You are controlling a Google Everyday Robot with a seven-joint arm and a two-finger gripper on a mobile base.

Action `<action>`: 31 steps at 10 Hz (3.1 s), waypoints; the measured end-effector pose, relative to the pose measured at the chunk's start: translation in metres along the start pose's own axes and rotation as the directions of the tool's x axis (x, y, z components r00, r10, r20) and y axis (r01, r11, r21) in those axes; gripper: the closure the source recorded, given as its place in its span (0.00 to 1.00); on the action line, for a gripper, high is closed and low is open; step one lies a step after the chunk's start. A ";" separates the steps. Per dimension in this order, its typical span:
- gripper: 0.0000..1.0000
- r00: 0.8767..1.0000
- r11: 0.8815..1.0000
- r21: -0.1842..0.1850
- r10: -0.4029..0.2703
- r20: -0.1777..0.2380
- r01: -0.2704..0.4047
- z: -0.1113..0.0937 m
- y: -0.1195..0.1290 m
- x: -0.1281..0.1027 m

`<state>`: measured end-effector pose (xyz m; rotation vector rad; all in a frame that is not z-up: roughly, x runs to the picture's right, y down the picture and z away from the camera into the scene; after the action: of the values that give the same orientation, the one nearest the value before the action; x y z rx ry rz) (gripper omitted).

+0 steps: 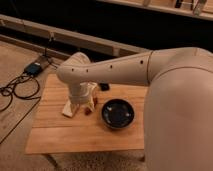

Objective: Place the white sponge in the ceramic bowl

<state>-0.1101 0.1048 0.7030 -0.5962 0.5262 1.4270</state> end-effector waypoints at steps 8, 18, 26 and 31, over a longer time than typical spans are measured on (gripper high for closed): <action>0.35 0.995 0.997 0.057 0.036 0.097 -0.041 0.021 0.017 -0.020; 0.35 0.990 0.992 0.024 0.121 0.079 -0.123 0.102 0.074 -0.055; 0.35 0.998 0.999 -0.026 0.047 0.037 -0.046 0.137 0.116 -0.097; 0.35 0.990 0.991 -0.012 0.134 0.045 -0.133 0.148 0.104 -0.121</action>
<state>-0.2259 0.1179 0.8868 -0.5419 0.5319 1.5668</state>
